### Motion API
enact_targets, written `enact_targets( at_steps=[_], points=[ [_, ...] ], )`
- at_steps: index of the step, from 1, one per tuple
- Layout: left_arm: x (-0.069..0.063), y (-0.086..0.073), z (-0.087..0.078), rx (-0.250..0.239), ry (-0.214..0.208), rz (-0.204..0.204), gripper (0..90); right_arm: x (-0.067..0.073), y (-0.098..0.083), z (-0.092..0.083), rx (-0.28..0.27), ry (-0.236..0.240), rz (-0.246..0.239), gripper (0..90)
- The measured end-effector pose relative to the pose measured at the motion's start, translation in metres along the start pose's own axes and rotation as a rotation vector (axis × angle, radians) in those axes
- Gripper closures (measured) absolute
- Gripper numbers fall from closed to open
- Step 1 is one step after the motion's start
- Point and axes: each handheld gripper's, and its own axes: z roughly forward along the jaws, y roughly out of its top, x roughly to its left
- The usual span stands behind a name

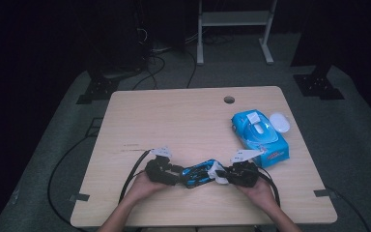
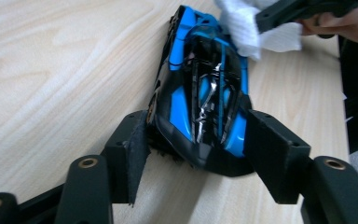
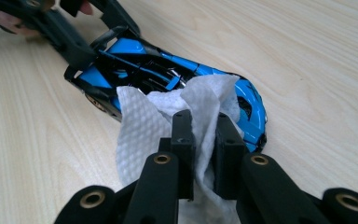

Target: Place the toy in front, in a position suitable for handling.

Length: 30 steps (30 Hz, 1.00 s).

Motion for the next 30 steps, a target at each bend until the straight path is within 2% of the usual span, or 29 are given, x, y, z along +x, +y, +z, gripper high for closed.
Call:
enact_targets(
  at_steps=[2, 6, 10, 12, 13, 16, 19, 21, 24, 25, 26, 28, 30],
  points=[
    [-0.001, 0.001, 0.001, 0.001, 0.012, 0.018, 42.6, 0.004, -0.001, 0.0, 0.005, -0.014, -0.034, 80.8],
    [-0.007, 0.0, -0.001, -0.013, 0.045, 0.069, 45.2, 0.005, -0.004, -0.002, 0.0, -0.014, -0.04, 81.2],
    [-0.01, -0.002, -0.002, -0.022, 0.065, 0.097, 45.8, 0.006, -0.011, -0.004, 0.014, -0.01, -0.043, 81.5],
    [-0.01, -0.002, -0.002, -0.024, 0.064, 0.094, 45.9, 0.006, -0.014, -0.004, 0.028, -0.009, -0.044, 81.4],
    [-0.01, -0.002, -0.002, -0.023, 0.063, 0.093, 46.0, 0.004, -0.013, -0.006, 0.031, 0.006, -0.021, 81.3],
    [-0.01, -0.001, -0.002, -0.016, 0.063, 0.089, 46.0, 0.002, -0.011, -0.006, 0.033, 0.008, -0.013, 81.3],
    [-0.01, 0.0, -0.001, -0.014, 0.063, 0.096, 45.9, 0.0, -0.002, -0.006, 0.015, -0.002, -0.018, 81.3],
    [-0.01, 0.0, -0.001, -0.014, 0.06, 0.097, 46.0, -0.001, 0.005, -0.007, -0.017, -0.007, -0.018, 81.3],
    [-0.01, 0.0, -0.001, -0.013, 0.057, 0.092, 45.9, -0.003, 0.013, -0.003, -0.006, 0.001, -0.022, 81.3],
    [-0.01, 0.0, -0.001, -0.009, 0.057, 0.088, 45.4, -0.003, 0.013, 0.005, 0.038, 0.008, -0.037, 81.2],
    [-0.009, 0.001, -0.002, -0.002, 0.062, 0.083, 45.4, -0.003, 0.013, 0.005, 0.038, 0.008, -0.037, 81.2],
    [-0.009, 0.001, -0.003, 0.015, 0.077, 0.055, 38.6, -0.003, 0.01, 0.008, 0.028, 0.021, -0.033, 81.3],
    [-0.007, 0.0, -0.007, 0.013, 0.061, 0.023, 36.5, -0.001, 0.009, 0.008, 0.027, 0.012, -0.039, 81.4]
  ],
)
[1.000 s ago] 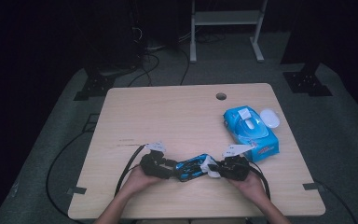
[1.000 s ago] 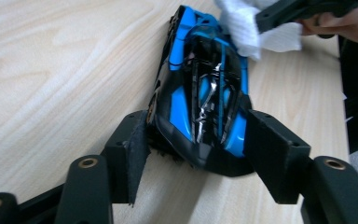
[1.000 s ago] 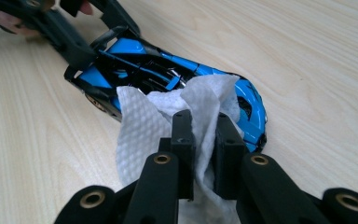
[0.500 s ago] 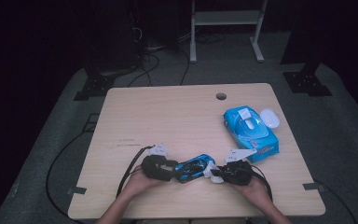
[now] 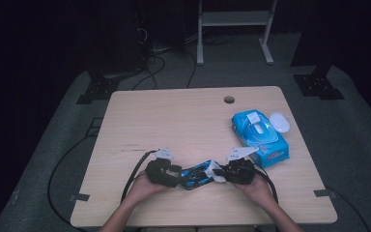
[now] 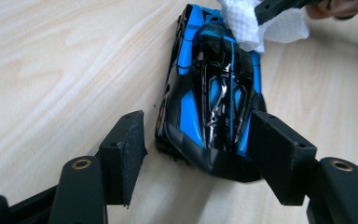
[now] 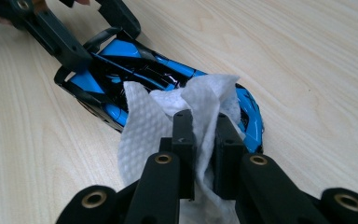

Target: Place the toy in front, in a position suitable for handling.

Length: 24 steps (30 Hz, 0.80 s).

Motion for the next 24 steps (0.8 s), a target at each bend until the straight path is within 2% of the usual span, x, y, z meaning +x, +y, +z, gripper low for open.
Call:
enact_targets(
  at_steps=[4, 8, 11, 13, 21, 24],
  points=[
    [0.004, -0.001, -0.006, 0.016, -0.02, -0.073, 36.9, 0.002, -0.003, 0.0, -0.018, -0.007, -0.008, 81.4],
    [0.006, -0.001, -0.007, 0.045, -0.08, -0.114, 43.9, 0.004, -0.004, 0.0, -0.023, -0.01, -0.014, 81.5],
    [0.008, 0.0, -0.007, 0.045, -0.084, -0.139, 47.4, 0.005, -0.006, -0.001, -0.033, -0.016, -0.012, 81.5],
    [0.009, 0.0, -0.008, 0.029, -0.07, -0.137, 55.1, 0.005, -0.007, -0.001, -0.039, -0.018, -0.007, 81.5],
    [0.002, 0.001, -0.008, 0.011, -0.023, -0.07, 57.2, 0.009, -0.01, -0.003, -0.049, -0.034, -0.007, 81.5],
    [0.004, 0.001, -0.008, 0.018, -0.037, -0.093, 57.2, 0.01, -0.011, -0.003, -0.051, -0.037, -0.012, 81.5]
  ],
)
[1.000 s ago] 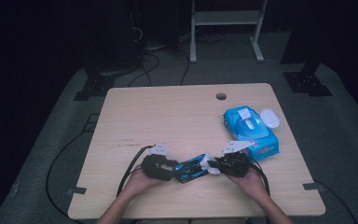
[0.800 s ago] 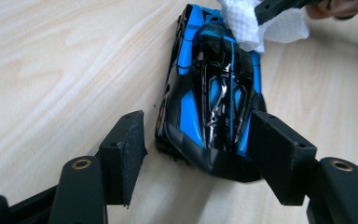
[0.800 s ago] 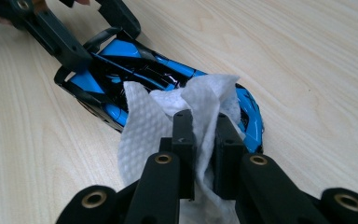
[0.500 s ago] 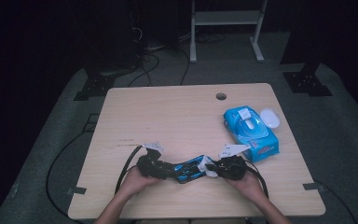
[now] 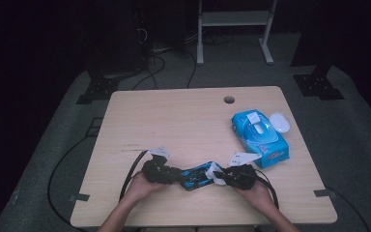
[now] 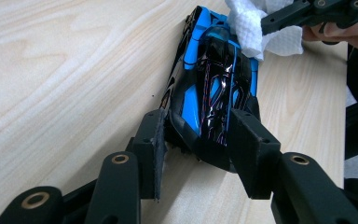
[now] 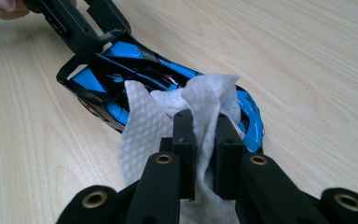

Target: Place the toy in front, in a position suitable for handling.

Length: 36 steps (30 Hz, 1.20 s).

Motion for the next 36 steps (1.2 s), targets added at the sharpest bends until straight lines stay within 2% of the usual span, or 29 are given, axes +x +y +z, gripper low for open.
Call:
enact_targets(
  at_steps=[3, 5, 6, 7, 13, 14, 15, 19, 22, 23, 24, 26, 27, 30, 33, 36],
  points=[
    [0.004, -0.002, 0.0, 0.033, -0.054, -0.069, 49.9, 0.001, 0.0, 0.0, 0.001, -0.005, -0.001, 81.6],
    [0.005, -0.004, 0.0, 0.041, -0.081, -0.103, 49.8, 0.002, -0.001, 0.0, -0.002, -0.005, 0.001, 81.6],
    [0.005, -0.004, 0.0, 0.041, -0.081, -0.103, 50.1, 0.002, -0.001, -0.001, -0.003, -0.005, 0.002, 81.6],
    [0.005, -0.004, 0.001, 0.049, -0.102, -0.12, 52.9, 0.002, -0.001, -0.001, -0.004, -0.005, 0.001, 81.5],
    [0.007, 0.0, 0.003, 0.048, -0.101, -0.115, 58.2, 0.001, -0.003, -0.002, -0.014, 0.0, 0.014, 81.5],
    [0.007, 0.0, 0.002, 0.044, -0.097, -0.105, 58.2, 0.001, -0.003, -0.002, -0.014, 0.0, 0.014, 81.5],
    [0.005, 0.0, 0.001, 0.028, -0.086, -0.071, 61.7, 0.001, -0.004, -0.003, -0.014, 0.005, 0.015, 81.5],
    [-0.002, -0.002, 0.0, -0.003, -0.058, -0.012, 61.9, 0.002, -0.006, -0.006, -0.014, 0.006, 0.012, 81.4],
    [-0.01, -0.004, 0.0, -0.026, -0.024, 0.05, 62.2, 0.003, -0.005, -0.009, 0.0, 0.017, 0.007, 81.3],
    [-0.01, -0.004, 0.0, -0.026, -0.024, 0.05, 62.1, 0.003, -0.005, -0.009, 0.0, 0.017, 0.007, 81.3],
    [-0.014, -0.005, 0.0, -0.033, -0.01, 0.077, 62.1, 0.002, -0.005, -0.011, 0.002, 0.022, 0.003, 81.3],
    [-0.02, -0.007, 0.0, -0.052, 0.015, 0.124, 62.2, -0.003, -0.005, -0.018, -0.005, -0.004, 0.011, 81.3],
    [-0.02, -0.007, 0.0, -0.052, 0.015, 0.124, 62.1, -0.003, -0.005, -0.018, -0.005, -0.004, 0.011, 81.3],
    [-0.027, -0.008, 0.0, -0.058, 0.05, 0.188, 62.1, -0.02, -0.003, -0.028, -0.033, -0.025, 0.046, 80.5],
    [-0.033, -0.009, 0.0, -0.066, 0.077, 0.233, 62.1, -0.029, 0.0, -0.029, -0.025, 0.008, 0.058, 78.2],
    [-0.038, -0.012, 0.0, -0.076, 0.1, 0.272, 62.0, -0.035, 0.004, -0.025, -0.002, 0.049, 0.055, 70.9]
  ],
)
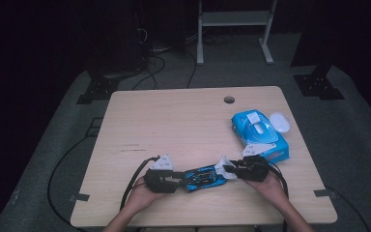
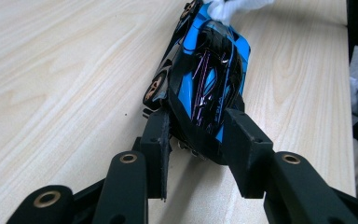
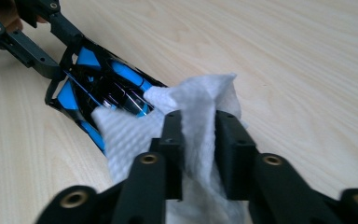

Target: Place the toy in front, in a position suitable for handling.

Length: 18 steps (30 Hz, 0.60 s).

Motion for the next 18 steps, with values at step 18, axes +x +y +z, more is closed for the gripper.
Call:
enact_targets(
  at_steps=[18],
  points=[
    [-0.011, -0.005, -0.002, -0.029, 0.041, 0.117, 60.7, -0.02, 0.007, 0.023, 0.081, 0.202, 0.076, 48.3]
  ],
)
